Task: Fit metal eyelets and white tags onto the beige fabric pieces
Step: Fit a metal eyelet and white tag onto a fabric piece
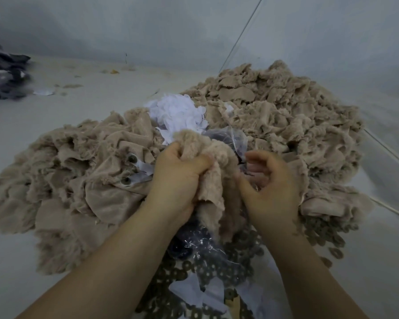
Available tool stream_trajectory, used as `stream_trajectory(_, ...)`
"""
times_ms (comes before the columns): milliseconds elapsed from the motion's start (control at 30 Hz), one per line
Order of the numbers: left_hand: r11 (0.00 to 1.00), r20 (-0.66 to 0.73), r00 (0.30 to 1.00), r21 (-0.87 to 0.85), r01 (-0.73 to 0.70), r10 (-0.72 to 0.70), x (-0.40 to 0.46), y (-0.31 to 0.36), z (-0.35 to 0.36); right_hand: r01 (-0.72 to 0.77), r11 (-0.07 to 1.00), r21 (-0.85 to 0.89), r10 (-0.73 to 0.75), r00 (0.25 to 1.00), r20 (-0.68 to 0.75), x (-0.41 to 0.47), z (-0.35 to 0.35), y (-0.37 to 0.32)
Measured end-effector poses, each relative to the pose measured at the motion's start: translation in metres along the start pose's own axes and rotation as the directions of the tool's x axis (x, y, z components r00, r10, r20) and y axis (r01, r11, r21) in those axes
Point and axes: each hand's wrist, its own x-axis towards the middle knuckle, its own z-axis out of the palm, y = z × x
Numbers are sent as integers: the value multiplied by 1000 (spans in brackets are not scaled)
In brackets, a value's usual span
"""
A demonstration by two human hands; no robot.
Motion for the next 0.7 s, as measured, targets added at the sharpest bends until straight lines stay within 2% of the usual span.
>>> stream_trajectory(33,989,31,997,125,-81,77,0,0,2,4,998,59,-5,1000,28,-2,-1,-1)
stream_trajectory(67,968,103,989,215,-131,111,-2,1,5,-83,975,207,58,990,127,-2,-1,-3)
stream_trajectory(100,960,197,976,247,-136,88,-5,1,9,-237,888,395,126,950,286,-3,0,-8)
stream_trajectory(133,969,272,962,228,-94,29,-7,2,13,-411,729,548,164,882,442,-4,0,-10)
stream_trajectory(167,983,319,947,182,-35,-25,-8,3,16,-538,563,628,172,819,547,-6,1,-13)
stream_trajectory(200,993,324,944,120,17,-55,-9,4,18,-609,446,656,174,778,604,-7,3,-16)
stream_trajectory(267,998,239,971,70,2,-19,-9,8,18,-668,363,649,259,742,619,-7,5,-18)
stream_trajectory(367,973,27,986,162,-165,162,-7,7,3,-755,206,623,370,649,664,-9,8,-12)
stream_trajectory(433,906,-85,945,324,-274,316,-2,5,-11,-773,197,604,416,623,662,-9,9,-11)
stream_trajectory(500,814,-70,927,507,-284,367,3,4,-22,-786,191,589,409,609,680,-11,12,-12)
stream_trajectory(633,751,104,987,641,-161,124,6,3,-26,-809,170,563,338,584,738,-11,14,-17)
stream_trajectory(700,755,155,981,628,-188,115,5,1,-25,-799,185,572,330,599,729,-12,14,-18)
